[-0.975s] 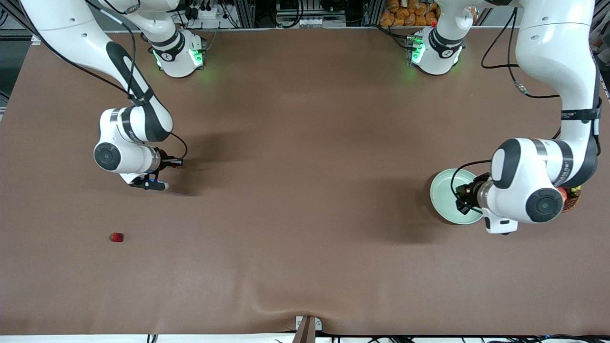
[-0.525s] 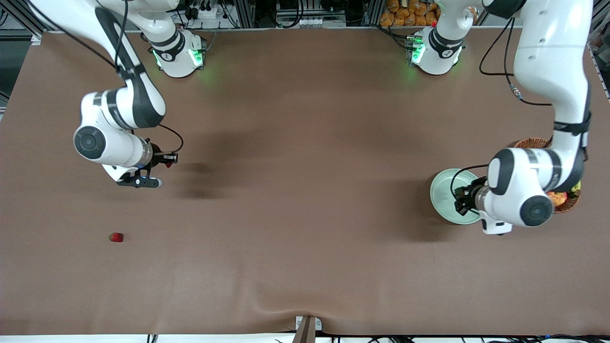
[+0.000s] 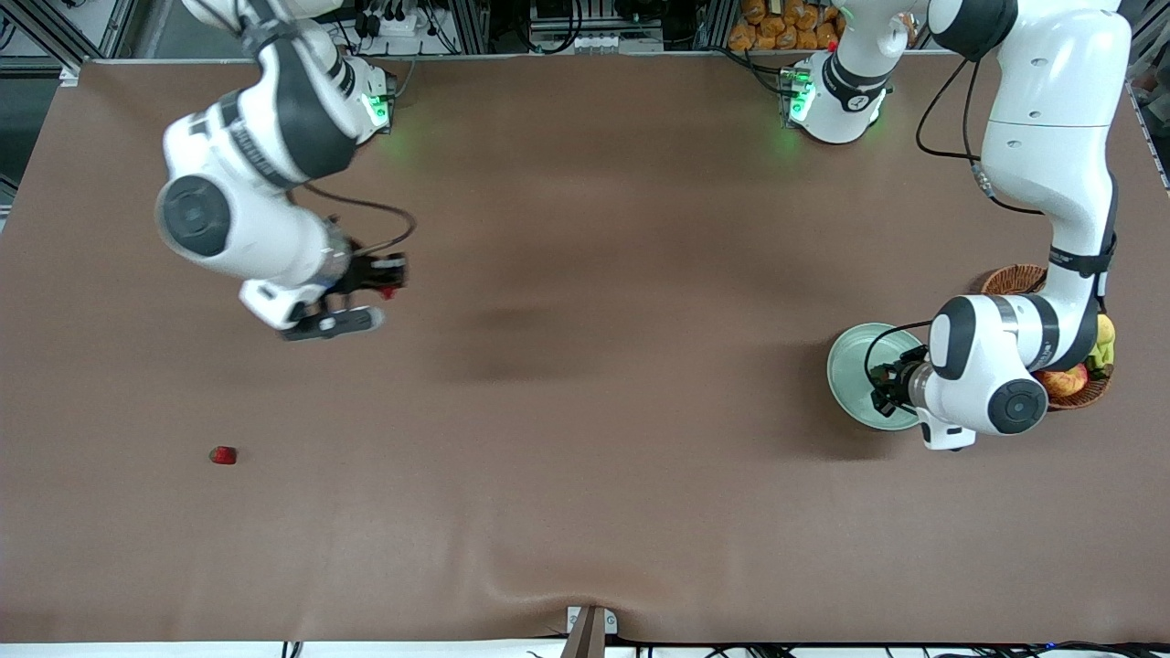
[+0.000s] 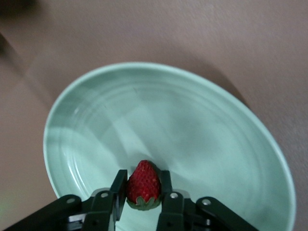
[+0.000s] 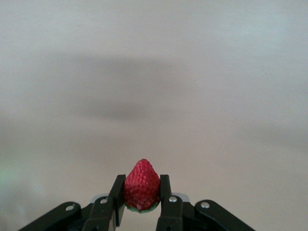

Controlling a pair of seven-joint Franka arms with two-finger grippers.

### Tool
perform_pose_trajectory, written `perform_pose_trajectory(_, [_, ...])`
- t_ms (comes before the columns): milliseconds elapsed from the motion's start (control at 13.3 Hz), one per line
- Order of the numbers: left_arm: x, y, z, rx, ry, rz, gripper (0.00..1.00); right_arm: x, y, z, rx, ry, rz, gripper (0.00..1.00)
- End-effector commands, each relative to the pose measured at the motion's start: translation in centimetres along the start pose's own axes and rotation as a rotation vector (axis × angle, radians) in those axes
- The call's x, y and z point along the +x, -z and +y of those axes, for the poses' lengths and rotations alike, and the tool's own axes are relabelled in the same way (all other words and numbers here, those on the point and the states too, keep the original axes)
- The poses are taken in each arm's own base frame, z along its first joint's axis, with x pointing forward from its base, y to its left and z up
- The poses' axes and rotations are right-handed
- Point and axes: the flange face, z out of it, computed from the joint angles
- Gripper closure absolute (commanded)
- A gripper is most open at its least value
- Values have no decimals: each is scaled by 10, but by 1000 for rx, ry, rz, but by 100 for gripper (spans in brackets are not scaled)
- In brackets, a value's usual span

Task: Collect all strawberries into plate
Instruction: 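Carry the second strawberry to the middle with the right gripper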

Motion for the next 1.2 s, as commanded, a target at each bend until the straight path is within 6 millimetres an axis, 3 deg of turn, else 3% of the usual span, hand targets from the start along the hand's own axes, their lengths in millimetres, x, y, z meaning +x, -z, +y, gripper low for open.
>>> perform_pose_trajectory(0, [-1, 21, -4, -20, 3, 38, 0, 21, -27, -82, 42, 31, 40, 97])
perform_pose_trajectory(150, [-4, 51, -10, -50, 30, 57, 0, 27, -67, -138, 60, 53, 81, 97])
perform_pose_trajectory(450, [-11, 106, -14, -122, 85, 93, 0, 56, -156, -199, 113, 93, 169, 97])
perform_pose_trajectory(825, [-28, 145, -4, -175, 99, 118, 0, 113, -228, -224, 225, 109, 403, 95])
perform_pose_trajectory(1125, [-54, 166, 16, -214, 128, 134, 0, 123, -279, -251, 282, 131, 519, 90])
